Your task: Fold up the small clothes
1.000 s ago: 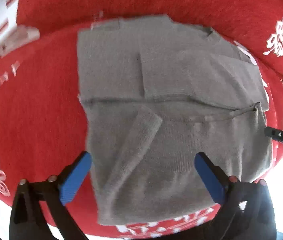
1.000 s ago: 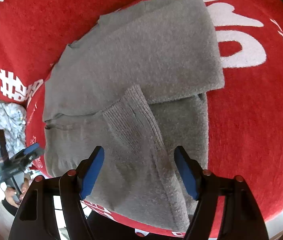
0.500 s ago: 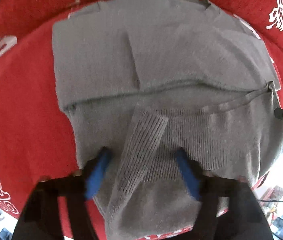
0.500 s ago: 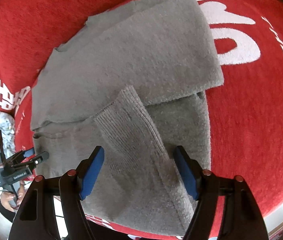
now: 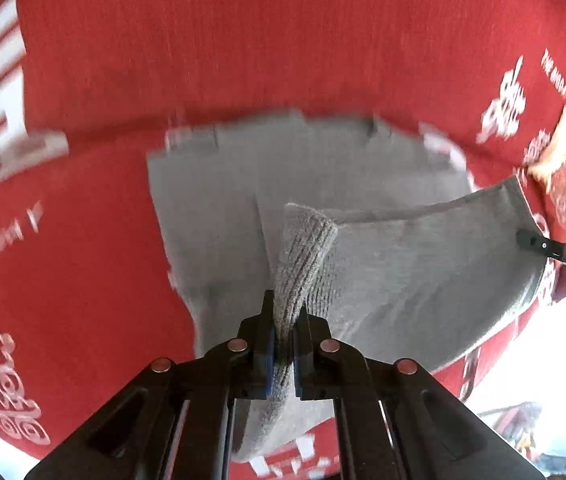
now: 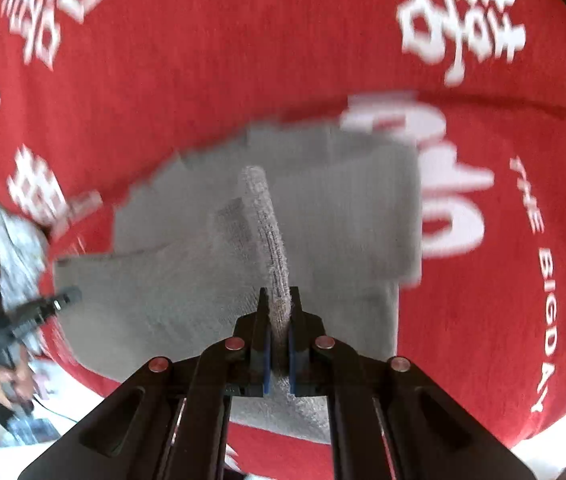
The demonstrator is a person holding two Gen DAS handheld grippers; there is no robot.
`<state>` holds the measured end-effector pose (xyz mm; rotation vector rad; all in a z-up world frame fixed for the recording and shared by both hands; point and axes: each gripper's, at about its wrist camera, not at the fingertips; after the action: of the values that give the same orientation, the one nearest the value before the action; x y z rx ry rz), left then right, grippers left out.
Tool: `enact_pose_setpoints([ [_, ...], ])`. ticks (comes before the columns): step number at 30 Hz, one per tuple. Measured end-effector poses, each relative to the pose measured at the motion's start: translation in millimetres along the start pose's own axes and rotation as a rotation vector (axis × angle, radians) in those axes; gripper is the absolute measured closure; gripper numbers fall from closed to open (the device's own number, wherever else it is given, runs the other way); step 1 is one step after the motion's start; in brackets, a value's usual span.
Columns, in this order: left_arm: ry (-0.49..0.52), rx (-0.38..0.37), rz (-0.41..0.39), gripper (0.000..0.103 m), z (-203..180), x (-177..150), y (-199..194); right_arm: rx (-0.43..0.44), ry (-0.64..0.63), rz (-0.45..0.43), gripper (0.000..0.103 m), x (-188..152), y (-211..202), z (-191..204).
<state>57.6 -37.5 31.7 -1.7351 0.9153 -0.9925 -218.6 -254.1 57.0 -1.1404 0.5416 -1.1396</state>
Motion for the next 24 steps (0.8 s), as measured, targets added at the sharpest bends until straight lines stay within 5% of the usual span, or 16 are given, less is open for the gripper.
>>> enact_pose_setpoints([
  [6,-0.014,0.057,-0.113,0.096,23.8,77.0,15.7,0.012,-0.034,-0.069,0.096,71.0,21.9,12.6],
  [11,-0.051,0.126,-0.054,0.096,36.0,115.6,85.5,0.009,0.069,-0.012,0.096,109.0,90.1,-3.9],
  [18,-0.079,0.217,0.019,0.095,57.8,126.0,145.7,-0.013,0.210,0.054,0.096,113.5,153.0,-37.5],
  [20,-0.106,0.240,0.026,0.085,67.7,128.2,151.8,-0.022,0.205,0.051,0.096,113.8,157.7,-38.1],
  [22,-0.136,0.301,0.027,0.041,76.3,131.0,149.7,-0.039,0.191,0.046,0.096,114.0,157.5,-36.5],
  [24,-0.152,0.401,0.009,0.036,85.8,132.6,140.0,-0.079,0.172,0.044,0.096,117.6,155.5,-33.1],
])
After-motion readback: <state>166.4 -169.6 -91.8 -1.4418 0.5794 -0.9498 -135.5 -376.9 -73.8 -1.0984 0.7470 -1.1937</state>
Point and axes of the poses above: each gripper's, at about its wrist camera, not at the fingertips, and y roughly the way its jaws point, z to its left, x to its top, and after that the axes turned 6 degrees about y, right-handed
